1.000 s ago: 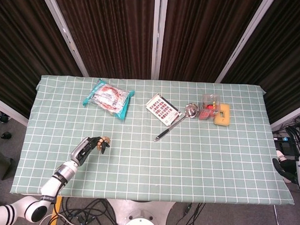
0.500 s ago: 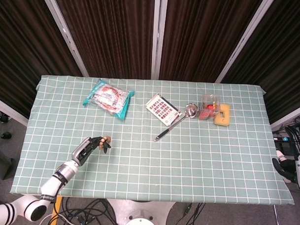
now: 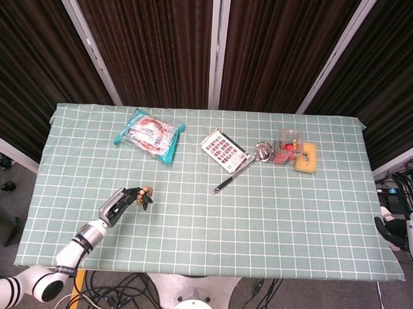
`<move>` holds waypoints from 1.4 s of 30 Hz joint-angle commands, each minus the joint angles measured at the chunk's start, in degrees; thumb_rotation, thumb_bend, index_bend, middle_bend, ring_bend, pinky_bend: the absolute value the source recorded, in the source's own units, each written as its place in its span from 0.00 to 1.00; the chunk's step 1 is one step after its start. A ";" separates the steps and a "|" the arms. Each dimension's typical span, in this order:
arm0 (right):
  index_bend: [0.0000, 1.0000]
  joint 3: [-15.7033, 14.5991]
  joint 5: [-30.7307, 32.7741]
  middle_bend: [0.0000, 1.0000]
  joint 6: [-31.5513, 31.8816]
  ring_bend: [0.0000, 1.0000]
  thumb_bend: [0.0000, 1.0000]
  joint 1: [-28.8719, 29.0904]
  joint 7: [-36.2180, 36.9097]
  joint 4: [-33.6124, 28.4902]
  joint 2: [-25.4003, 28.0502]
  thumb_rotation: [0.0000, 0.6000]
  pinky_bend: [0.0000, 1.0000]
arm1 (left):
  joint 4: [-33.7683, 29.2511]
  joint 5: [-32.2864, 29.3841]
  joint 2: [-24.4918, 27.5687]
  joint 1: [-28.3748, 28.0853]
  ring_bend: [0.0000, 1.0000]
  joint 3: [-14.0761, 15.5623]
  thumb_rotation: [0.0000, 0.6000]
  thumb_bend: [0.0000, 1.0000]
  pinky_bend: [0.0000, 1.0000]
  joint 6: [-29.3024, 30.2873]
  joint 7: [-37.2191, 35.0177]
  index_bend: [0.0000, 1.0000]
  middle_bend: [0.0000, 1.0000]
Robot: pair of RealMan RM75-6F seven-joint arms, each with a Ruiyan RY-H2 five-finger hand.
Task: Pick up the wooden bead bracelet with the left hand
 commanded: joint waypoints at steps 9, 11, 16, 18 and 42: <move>0.00 -0.03 -0.03 0.09 -0.03 0.00 0.19 -0.01 -0.06 -0.09 0.00 1.00 0.00 | 0.08 -0.58 -0.16 -0.24 0.36 0.23 0.67 0.47 0.09 0.04 0.40 0.54 0.63; 0.00 -0.02 0.00 0.09 -0.07 0.00 0.19 0.01 -0.11 -0.09 -0.01 1.00 0.00 | 0.01 -0.74 -0.14 -0.26 0.36 0.20 0.67 0.47 0.09 0.02 0.26 0.55 0.63; 0.00 0.03 0.12 0.09 -0.11 0.00 0.19 0.02 -0.08 -0.05 -0.02 1.00 0.00 | 0.06 -0.58 -0.14 -0.23 0.36 0.41 0.65 0.49 0.09 0.22 0.02 0.55 0.63; 0.00 0.03 0.10 0.09 -0.07 0.00 0.18 0.01 -0.05 -0.03 -0.04 1.00 0.00 | 0.11 -0.45 -0.16 -0.25 0.36 0.46 0.63 0.49 0.09 0.35 -0.01 0.55 0.63; 0.00 0.12 -0.07 0.09 0.52 0.00 0.19 -0.21 0.42 0.41 -0.20 1.00 0.00 | -0.06 -0.36 -0.18 -0.63 0.36 0.79 0.97 0.64 0.09 0.85 1.70 0.52 0.61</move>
